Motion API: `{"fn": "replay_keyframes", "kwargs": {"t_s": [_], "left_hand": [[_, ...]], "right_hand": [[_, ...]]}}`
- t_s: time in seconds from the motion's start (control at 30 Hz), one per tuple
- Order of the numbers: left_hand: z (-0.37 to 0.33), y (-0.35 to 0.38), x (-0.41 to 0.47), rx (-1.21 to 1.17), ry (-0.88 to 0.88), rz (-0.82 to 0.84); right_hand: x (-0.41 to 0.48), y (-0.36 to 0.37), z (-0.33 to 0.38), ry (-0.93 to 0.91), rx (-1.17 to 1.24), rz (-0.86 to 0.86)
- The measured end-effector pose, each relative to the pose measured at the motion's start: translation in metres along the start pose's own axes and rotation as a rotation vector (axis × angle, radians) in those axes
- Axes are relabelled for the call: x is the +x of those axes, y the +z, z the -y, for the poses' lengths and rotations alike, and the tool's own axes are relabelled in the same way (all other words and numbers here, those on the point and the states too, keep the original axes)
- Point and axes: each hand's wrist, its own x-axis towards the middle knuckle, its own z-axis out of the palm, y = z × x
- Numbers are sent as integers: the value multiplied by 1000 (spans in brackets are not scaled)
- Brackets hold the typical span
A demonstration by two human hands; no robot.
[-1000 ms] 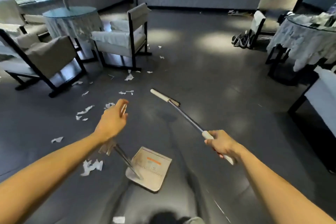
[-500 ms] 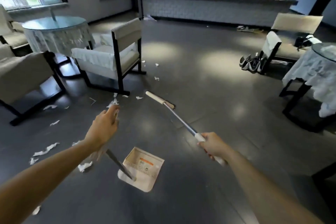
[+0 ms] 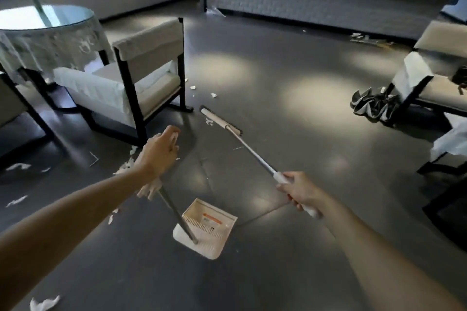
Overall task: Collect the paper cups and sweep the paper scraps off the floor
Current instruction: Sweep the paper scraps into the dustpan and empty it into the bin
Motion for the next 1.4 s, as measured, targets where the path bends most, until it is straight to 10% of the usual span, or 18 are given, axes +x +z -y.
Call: {"fn": "replay_keyframes", "kwargs": {"t_s": [0.57, 1.4], "left_hand": [[-89, 211, 480, 34, -191, -78], [-64, 358, 1126, 82, -526, -195]], "right_hand": [[521, -260, 122, -57, -87, 122], [1255, -389, 391, -195, -240, 479]]}}
